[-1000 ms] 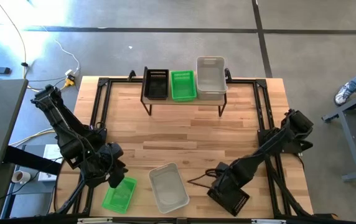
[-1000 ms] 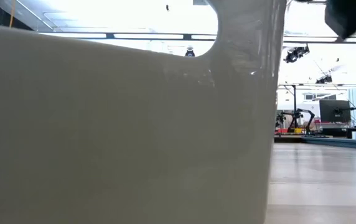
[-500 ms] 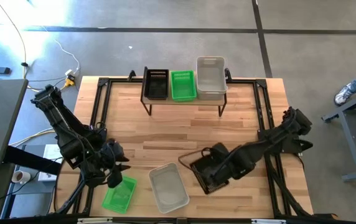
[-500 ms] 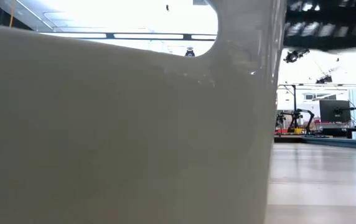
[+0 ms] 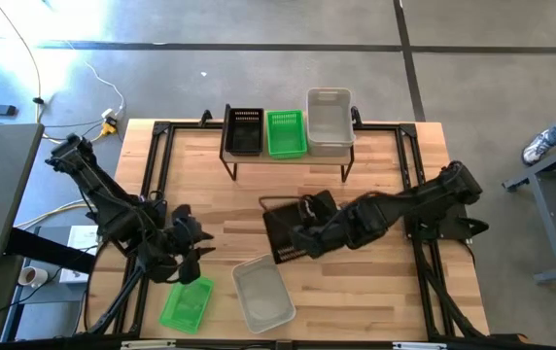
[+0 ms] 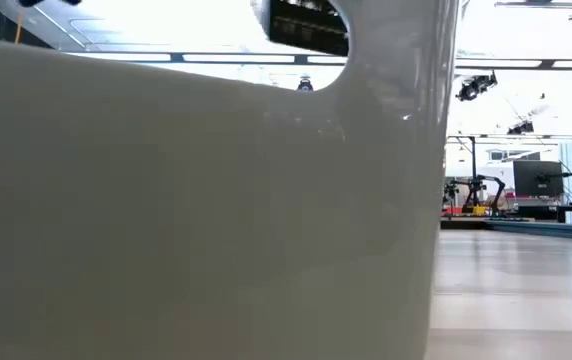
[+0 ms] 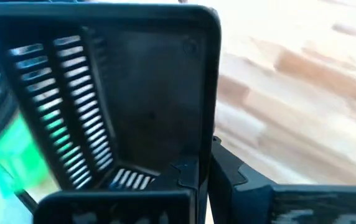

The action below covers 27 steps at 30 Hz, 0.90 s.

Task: Stack baskets on shelf by color
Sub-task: Stack the black bin on top of the stacked black bins on the shelf

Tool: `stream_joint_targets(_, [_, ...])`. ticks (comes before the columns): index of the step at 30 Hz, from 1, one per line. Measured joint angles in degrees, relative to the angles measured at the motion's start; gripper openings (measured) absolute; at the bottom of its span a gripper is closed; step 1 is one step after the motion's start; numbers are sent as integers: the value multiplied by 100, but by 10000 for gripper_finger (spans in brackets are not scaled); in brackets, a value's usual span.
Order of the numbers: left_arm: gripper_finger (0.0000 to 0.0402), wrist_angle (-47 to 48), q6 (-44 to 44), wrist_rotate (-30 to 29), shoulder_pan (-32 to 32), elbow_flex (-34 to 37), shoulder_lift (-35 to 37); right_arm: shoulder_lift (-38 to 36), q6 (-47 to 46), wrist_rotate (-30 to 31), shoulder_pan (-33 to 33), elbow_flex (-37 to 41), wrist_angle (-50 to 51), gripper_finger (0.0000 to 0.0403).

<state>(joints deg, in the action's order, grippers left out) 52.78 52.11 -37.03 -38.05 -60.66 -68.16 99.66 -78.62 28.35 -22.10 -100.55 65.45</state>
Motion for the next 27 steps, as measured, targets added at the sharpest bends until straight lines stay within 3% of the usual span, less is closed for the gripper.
stream_joint_targets(8, [130, -837, -1750, -5, 534, -2, 0, 4, 309, 727, 467, 13, -554, 0])
stream_joint_targets(18, [130, -1101, -3587, -323, 978, -2, 1, 216, 504, 795, 887, 20, -986, 0])
stream_joint_targets(27, [130, -1115, -4491, -387, 1157, -2, 2, 537, 353, 866, 1102, 21, -1429, 0])
